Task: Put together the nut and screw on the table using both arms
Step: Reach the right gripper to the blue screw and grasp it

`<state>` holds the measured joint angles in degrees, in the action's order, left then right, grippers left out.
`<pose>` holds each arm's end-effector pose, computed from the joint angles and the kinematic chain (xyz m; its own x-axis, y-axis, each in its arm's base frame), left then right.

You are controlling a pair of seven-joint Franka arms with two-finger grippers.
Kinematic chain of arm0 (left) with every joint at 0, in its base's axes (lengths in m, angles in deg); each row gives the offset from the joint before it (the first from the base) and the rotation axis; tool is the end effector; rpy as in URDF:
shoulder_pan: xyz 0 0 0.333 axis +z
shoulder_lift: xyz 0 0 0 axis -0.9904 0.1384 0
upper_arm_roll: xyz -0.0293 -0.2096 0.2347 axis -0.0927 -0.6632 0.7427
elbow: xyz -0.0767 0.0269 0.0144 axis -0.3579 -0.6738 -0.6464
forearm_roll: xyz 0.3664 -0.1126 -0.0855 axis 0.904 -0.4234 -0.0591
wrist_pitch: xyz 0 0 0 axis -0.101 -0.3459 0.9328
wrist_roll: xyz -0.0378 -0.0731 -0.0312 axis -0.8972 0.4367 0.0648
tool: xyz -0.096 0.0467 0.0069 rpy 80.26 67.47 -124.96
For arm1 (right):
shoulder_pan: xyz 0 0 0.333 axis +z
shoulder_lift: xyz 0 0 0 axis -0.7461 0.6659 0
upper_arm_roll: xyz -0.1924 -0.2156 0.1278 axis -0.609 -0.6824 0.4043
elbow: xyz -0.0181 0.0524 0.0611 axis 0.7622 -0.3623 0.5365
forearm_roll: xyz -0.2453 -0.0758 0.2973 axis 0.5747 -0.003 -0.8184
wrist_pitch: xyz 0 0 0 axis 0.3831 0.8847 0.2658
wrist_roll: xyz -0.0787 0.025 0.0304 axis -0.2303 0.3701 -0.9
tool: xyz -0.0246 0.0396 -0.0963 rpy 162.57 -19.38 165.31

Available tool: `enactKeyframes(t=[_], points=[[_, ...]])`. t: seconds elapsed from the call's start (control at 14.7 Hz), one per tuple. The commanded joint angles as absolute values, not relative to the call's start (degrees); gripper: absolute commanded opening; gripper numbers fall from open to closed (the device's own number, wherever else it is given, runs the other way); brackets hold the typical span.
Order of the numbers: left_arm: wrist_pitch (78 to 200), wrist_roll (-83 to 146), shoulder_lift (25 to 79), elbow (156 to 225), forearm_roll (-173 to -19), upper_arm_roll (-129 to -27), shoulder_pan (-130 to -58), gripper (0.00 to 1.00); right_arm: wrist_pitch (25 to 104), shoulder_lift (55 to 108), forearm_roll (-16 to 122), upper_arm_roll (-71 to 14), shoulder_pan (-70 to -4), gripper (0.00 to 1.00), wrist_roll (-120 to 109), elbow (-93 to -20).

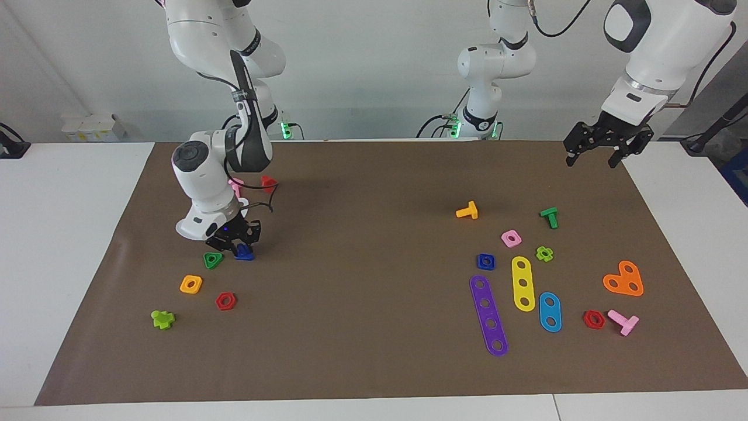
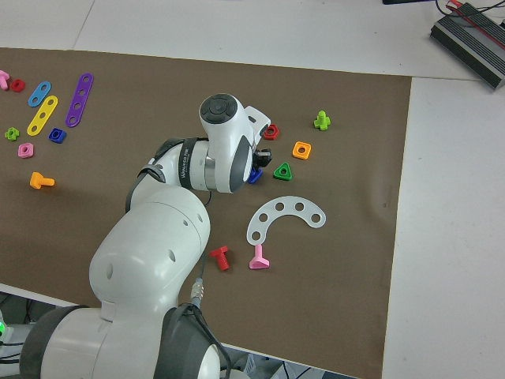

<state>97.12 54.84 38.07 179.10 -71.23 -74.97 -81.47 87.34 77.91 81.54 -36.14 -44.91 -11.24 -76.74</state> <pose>0.5414 0.0031 0.6066 0.9910 -0.1278 0.0409 -0.1282 -0.9917 0.0071 0.5676 0.0309 0.3082 0.9591 0.2712 0.0813 0.2723 -0.9622 -0.0029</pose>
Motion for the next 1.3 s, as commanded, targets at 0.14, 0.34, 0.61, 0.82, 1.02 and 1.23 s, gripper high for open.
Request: enactKeyframes(t=[0.14,0.34,0.61,0.82,1.02,1.23], points=[[98.0,54.3,36.3,180.9,-71.0,-75.3,-81.1,1.00,90.4,78.0,80.3,-35.8,-45.4,0.33,-12.6,-77.9],[97.9,54.3,36.3,180.9,-71.0,-75.3,-81.2,1.00,90.4,78.0,80.3,-35.8,-45.4,0.26,-12.6,-77.9],[97.9,54.4,36.3,180.8,-71.0,-75.2,-81.1,1.00,90.4,78.0,80.1,-35.8,-45.4,0.00,-7.9,-77.7],[98.0,54.4,36.4,180.8,-71.0,-75.2,-81.0,1.00,89.0,77.8,80.1,-35.8,-44.8,0.00,-6.5,-76.0],[97.4,54.5,36.3,180.7,-71.0,-75.2,-81.0,1.00,81.2,76.3,80.1,-35.6,-42.2,0.00,2.7,-69.2],[97.9,55.0,36.3,180.8,-71.0,-75.3,-81.1,1.00,74.0,78.0,81.4,-35.6,-36.8,0.00,13.8,-59.7]])
